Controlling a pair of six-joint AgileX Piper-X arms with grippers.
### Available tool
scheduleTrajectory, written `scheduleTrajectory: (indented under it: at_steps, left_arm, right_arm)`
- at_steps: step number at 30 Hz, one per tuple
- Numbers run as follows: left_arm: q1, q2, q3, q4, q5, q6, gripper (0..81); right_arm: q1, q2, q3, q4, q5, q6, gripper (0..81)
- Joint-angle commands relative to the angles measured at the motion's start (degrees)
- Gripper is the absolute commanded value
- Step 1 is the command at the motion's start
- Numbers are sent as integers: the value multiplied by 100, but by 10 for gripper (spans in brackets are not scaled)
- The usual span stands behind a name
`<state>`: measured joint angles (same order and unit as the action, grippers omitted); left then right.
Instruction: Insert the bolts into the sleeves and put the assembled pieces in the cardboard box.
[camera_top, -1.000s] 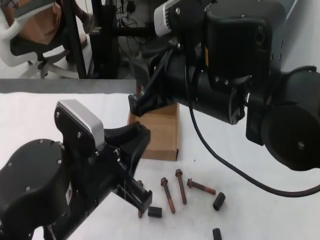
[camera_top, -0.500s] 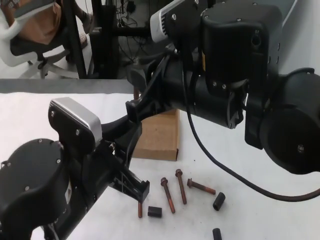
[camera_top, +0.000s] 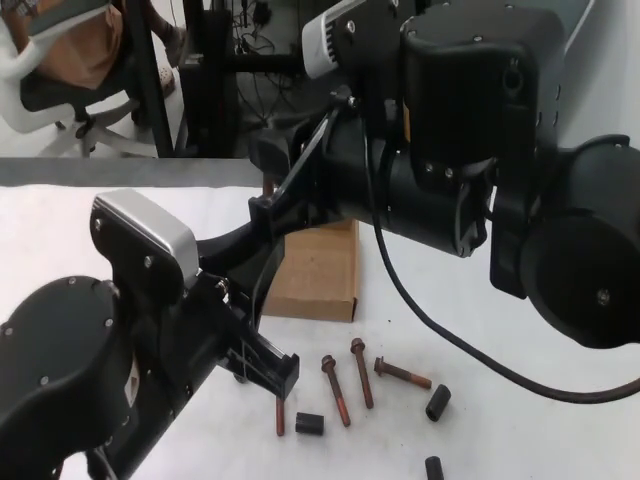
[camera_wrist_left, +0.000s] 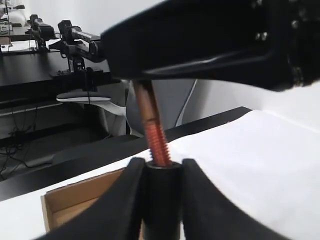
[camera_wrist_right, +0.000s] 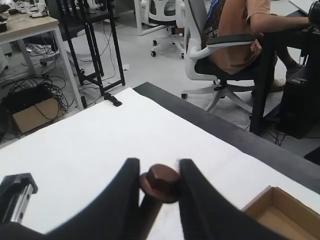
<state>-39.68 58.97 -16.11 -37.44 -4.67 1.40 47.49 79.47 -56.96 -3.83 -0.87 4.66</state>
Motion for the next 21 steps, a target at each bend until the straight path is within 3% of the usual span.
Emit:
scheduleTrajectory:
  at_steps: [1, 7, 17, 19, 21]
  left_arm:
    - [-25, -17, -30, -369, -18, -9, 18]
    - [-25, -17, -30, -398, -208, -9, 18]
    - [-25, -17, -30, -398, -296, 38, 18]
    - [-25, -17, -30, -398, -296, 38, 18]
    - [-9, -17, -30, -362, -296, 38, 18]
  right_arm:
    - [33, -39, -19, 234, -33, 27, 6]
    - [72, -55, -19, 619, -33, 28, 6]
    - [515, -75, -19, 1046, -110, -42, 11]
    - [540, -121, -19, 1059, -291, -55, 129]
    - [538, -279, -19, 1168, -261, 49, 375]
